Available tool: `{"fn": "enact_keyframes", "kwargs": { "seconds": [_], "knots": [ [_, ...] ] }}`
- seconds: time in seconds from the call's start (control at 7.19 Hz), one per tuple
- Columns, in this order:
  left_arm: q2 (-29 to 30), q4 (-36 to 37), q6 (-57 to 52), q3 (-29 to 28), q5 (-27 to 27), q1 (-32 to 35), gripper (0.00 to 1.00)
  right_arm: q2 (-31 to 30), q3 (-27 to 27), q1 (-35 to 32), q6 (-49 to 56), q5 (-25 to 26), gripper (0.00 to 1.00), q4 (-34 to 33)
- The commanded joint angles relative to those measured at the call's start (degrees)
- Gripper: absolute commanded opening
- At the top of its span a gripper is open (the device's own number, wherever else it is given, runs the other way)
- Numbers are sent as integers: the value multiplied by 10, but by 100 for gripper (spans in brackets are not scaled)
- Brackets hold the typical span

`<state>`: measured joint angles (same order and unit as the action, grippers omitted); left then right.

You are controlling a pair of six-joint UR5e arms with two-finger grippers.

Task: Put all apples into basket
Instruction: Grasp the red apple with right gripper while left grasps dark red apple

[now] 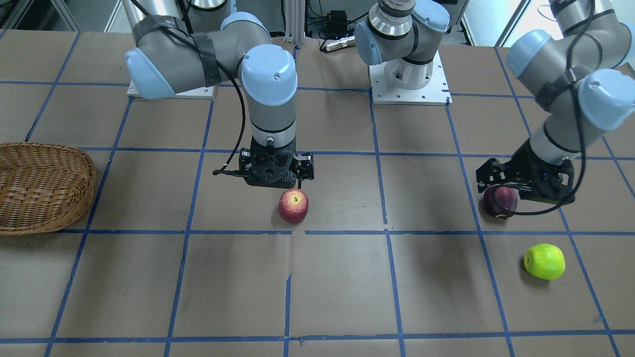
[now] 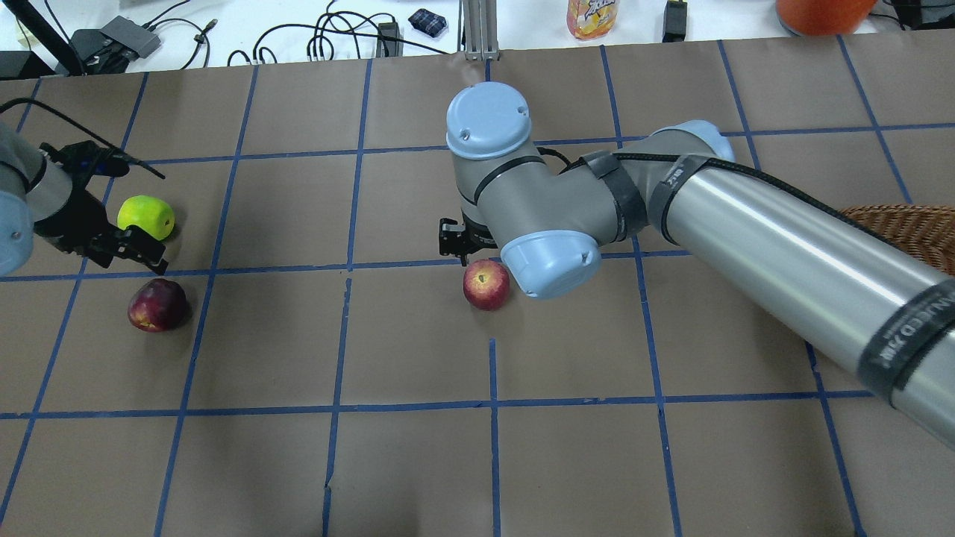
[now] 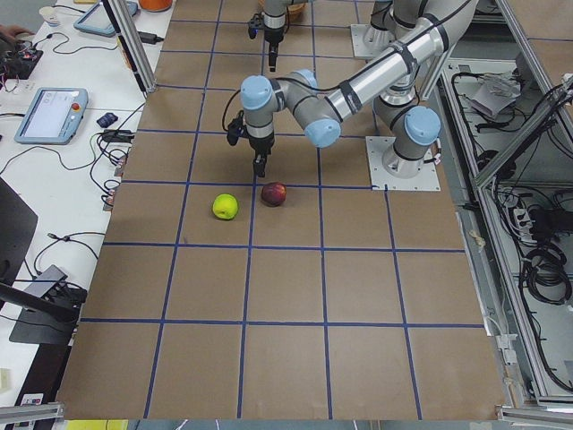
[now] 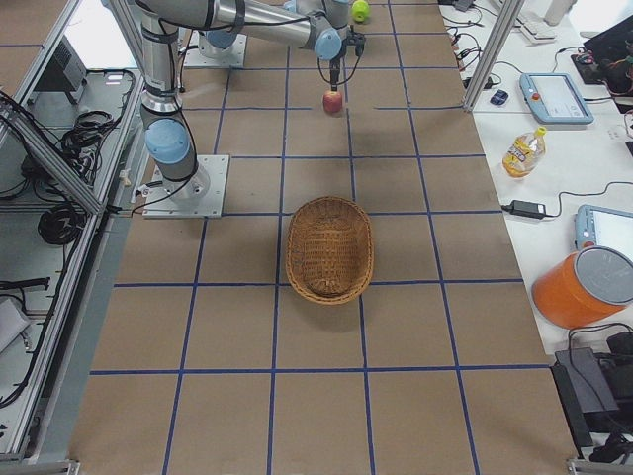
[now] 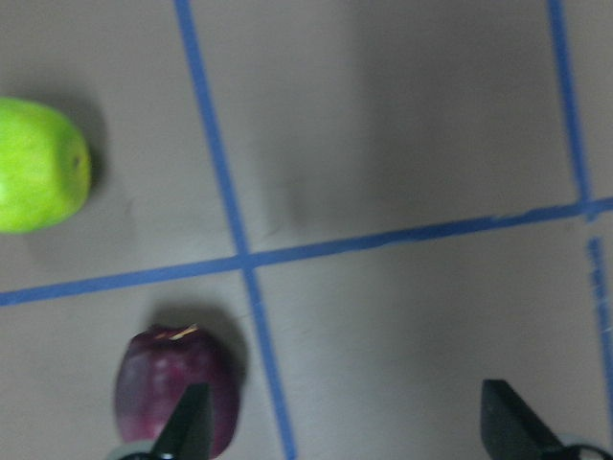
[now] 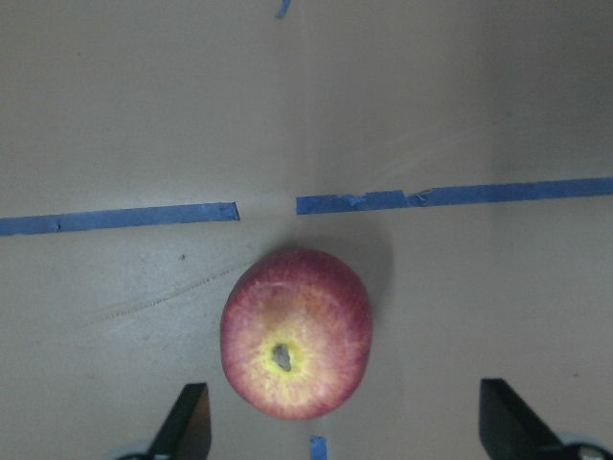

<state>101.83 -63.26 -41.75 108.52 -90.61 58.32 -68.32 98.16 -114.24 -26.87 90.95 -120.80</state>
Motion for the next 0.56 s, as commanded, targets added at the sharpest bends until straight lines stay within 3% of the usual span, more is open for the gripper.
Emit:
{"fn": "enact_keyframes", "kwargs": {
  "seconds": [0.0, 0.14, 0.42],
  "knots": [
    [62, 43, -22, 0, 18, -26, 100, 48, -2, -8, 17, -7, 100, -15],
    [71, 48, -18, 1, 65, -29, 100, 62, 1, -8, 18, -6, 100, -48],
    [89, 29, -11, 10, 67, -30, 100, 92, 2, -8, 21, -4, 100, -79]
  ]
}}
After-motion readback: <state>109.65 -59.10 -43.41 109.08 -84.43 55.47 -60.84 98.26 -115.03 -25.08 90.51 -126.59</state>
